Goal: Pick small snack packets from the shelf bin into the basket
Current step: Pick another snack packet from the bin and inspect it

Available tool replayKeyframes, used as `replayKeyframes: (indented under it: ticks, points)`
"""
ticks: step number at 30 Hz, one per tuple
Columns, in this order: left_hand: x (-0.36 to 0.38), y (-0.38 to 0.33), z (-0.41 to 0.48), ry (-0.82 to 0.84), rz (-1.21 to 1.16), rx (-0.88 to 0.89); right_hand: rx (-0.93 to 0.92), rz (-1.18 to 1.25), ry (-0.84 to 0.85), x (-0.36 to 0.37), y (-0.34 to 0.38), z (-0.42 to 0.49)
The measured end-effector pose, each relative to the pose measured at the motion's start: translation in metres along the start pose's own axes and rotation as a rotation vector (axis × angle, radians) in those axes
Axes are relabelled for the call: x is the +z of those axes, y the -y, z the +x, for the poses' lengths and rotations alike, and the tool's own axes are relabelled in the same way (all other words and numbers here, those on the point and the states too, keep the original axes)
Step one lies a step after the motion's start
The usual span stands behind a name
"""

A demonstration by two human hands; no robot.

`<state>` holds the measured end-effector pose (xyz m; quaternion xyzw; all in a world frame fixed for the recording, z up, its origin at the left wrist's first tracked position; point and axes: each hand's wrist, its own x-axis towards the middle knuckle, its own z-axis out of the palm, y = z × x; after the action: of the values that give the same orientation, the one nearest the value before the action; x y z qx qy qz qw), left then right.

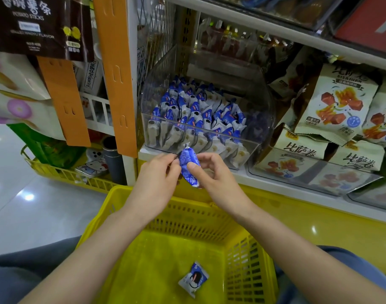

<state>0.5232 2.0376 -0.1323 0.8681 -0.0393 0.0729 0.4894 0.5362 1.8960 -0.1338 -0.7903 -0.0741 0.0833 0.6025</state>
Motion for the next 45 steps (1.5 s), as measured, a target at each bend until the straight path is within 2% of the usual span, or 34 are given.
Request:
replayKeyframes:
  ticks: [3, 6, 10, 13, 15, 19, 22, 25, 28, 30, 33, 36, 41, 45]
  points:
    - [0.002, -0.004, 0.001, 0.055, -0.271, -0.147, -0.021, -0.068, -0.087, 0.0, 0.0, 0.003]
    - [0.006, -0.008, -0.001, 0.075, -0.473, -0.243, -0.136, -0.231, -0.145, 0.0, -0.002, 0.001]
    - [0.006, -0.007, -0.001, 0.031, -0.478, -0.256, -0.306, -0.557, -0.186, 0.001, -0.009, -0.003]
    - [0.006, -0.004, 0.001, 0.008, -0.48, -0.267, -0.359, -0.62, -0.216, 0.002, -0.009, -0.004]
    - [0.005, -0.003, 0.002, -0.021, -0.419, -0.245, -0.323, -0.555, -0.173, 0.002, -0.009, -0.004]
    - [-0.001, 0.0, 0.003, -0.04, -0.262, -0.135, -0.148, -0.111, -0.103, 0.004, -0.002, -0.001]
    - [-0.002, -0.001, 0.002, -0.009, -0.206, -0.079, -0.094, 0.003, -0.107, -0.001, 0.002, 0.002]
    - [-0.001, -0.003, 0.004, -0.013, -0.277, -0.149, -0.134, -0.052, -0.099, -0.003, 0.006, 0.0]
    - [-0.001, -0.008, 0.003, 0.004, -0.514, -0.336, -0.333, -0.268, -0.174, -0.002, 0.007, -0.005]
    - [-0.004, -0.009, 0.003, 0.051, -0.599, -0.39, -0.459, -0.402, -0.222, -0.002, 0.009, -0.007]
    - [-0.01, -0.009, 0.003, 0.181, -0.681, -0.384, -0.458, -0.317, -0.283, -0.006, 0.016, -0.005]
    - [-0.011, -0.01, 0.002, 0.259, -0.581, -0.337, -0.347, -0.151, -0.304, -0.011, 0.025, 0.0]
    - [-0.017, -0.013, 0.011, 0.097, -0.535, -0.213, -0.278, -0.013, -0.133, -0.016, 0.039, 0.01]
    - [-0.029, -0.017, 0.023, -0.04, -0.636, -0.134, -0.35, -0.262, -0.086, -0.029, 0.058, 0.04]
